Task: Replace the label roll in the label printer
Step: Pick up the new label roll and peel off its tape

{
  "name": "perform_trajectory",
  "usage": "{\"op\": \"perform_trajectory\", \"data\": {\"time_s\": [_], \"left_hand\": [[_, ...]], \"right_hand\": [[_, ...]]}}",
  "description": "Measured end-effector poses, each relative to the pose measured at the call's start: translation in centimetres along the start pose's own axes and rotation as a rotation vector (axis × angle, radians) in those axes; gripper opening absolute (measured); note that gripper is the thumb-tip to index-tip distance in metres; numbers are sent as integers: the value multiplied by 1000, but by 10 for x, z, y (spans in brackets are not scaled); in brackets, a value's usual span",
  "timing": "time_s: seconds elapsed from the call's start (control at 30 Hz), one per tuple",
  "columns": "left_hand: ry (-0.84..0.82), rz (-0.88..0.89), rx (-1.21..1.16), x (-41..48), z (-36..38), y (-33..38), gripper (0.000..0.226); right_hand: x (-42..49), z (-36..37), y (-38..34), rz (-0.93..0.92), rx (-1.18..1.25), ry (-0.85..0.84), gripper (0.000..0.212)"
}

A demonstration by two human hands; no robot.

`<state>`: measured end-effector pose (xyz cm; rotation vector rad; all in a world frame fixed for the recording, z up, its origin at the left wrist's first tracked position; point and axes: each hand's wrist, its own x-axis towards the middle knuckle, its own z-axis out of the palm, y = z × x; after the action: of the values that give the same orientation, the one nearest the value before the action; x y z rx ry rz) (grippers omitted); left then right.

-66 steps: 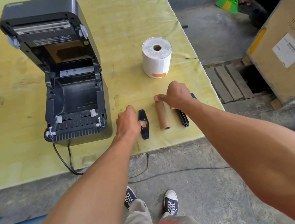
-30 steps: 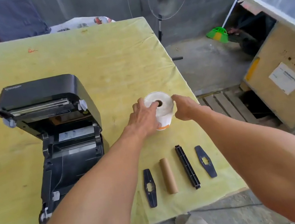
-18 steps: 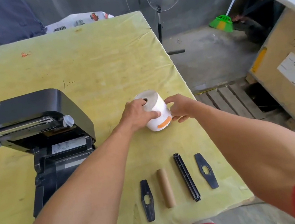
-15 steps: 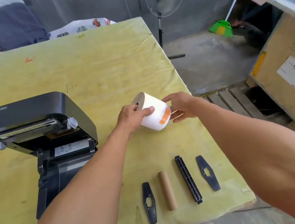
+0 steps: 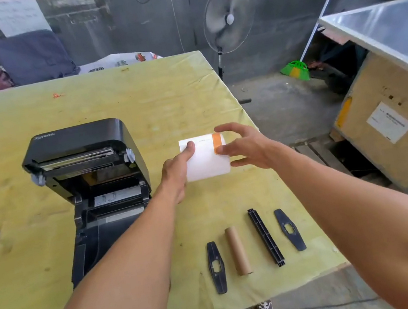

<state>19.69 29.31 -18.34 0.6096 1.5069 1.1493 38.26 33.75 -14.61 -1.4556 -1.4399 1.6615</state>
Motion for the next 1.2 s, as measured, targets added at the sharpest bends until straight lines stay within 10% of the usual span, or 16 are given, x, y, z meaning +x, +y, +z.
{"op": "perform_trajectory", "data": {"time_s": [0.5,1.2], "left_hand": [[104,177,-29,-28,12,-28,46],[171,40,-99,-12,11,-29,36]], "right_hand": [[-30,16,-17,-84,-371,232,4],[-26,-2,-8,-335,-578,212,7]]}}
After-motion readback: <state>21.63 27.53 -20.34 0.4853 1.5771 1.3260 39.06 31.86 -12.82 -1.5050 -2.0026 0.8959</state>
